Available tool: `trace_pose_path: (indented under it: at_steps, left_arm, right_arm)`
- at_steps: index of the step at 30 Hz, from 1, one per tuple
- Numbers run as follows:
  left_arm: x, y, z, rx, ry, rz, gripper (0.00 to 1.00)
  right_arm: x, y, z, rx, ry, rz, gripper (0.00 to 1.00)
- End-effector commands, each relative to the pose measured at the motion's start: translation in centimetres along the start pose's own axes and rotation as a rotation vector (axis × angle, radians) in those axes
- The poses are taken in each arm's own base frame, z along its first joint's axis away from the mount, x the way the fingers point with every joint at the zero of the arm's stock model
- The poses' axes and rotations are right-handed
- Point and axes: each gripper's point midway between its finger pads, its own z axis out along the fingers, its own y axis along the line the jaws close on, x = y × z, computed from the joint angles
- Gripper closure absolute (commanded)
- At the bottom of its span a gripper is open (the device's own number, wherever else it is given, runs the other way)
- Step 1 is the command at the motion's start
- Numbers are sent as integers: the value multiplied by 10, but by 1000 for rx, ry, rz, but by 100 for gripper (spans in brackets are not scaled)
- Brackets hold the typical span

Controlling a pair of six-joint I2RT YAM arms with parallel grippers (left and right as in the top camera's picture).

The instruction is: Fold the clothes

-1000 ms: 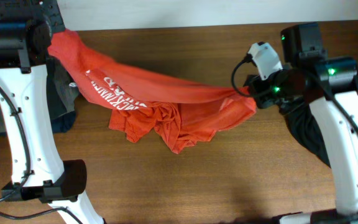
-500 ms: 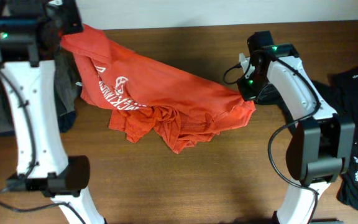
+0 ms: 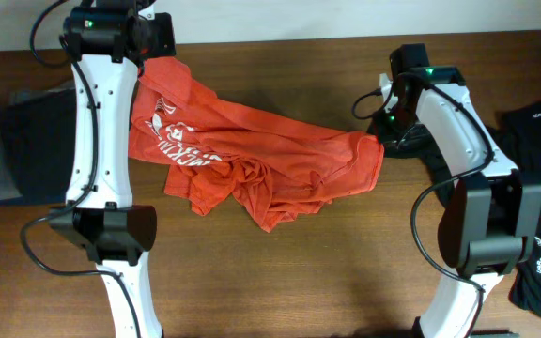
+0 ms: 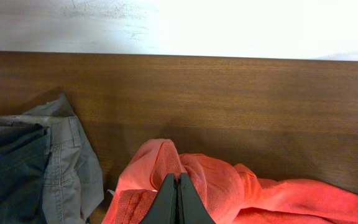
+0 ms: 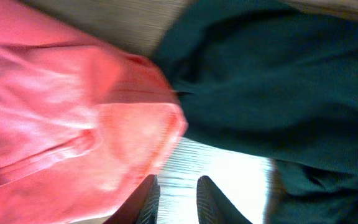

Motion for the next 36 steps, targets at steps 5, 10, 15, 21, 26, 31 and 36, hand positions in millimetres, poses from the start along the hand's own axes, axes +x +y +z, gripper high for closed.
trace_pose_path:
  at_steps: [5, 10, 15, 21, 26, 31, 36]
  left_arm:
    - [-6, 1, -10, 8, -26, -15, 99]
    - [-6, 1, -10, 8, -24, -14, 99]
    - [-6, 1, -10, 8, -24, -14, 100]
    - [-5, 1, -10, 8, -23, -14, 100]
    - [-5, 1, -10, 8, -22, -14, 100]
    - [-5, 1, -10, 8, -22, -14, 100]
    - [-5, 1, -10, 7, -20, -14, 100]
  right_arm:
    - [-20, 24, 6, -81, -72, -39, 46]
    - [-25, 26, 17, -84, -79, -81, 33]
    - [-21, 31, 32, -109, -50, -141, 30]
    - [-21, 31, 49, -110, -32, -140, 28]
    - [-23, 31, 54, -110, -33, -144, 30]
    - [-24, 31, 54, -109, -38, -162, 37]
    - [-24, 31, 55, -109, -40, -162, 43]
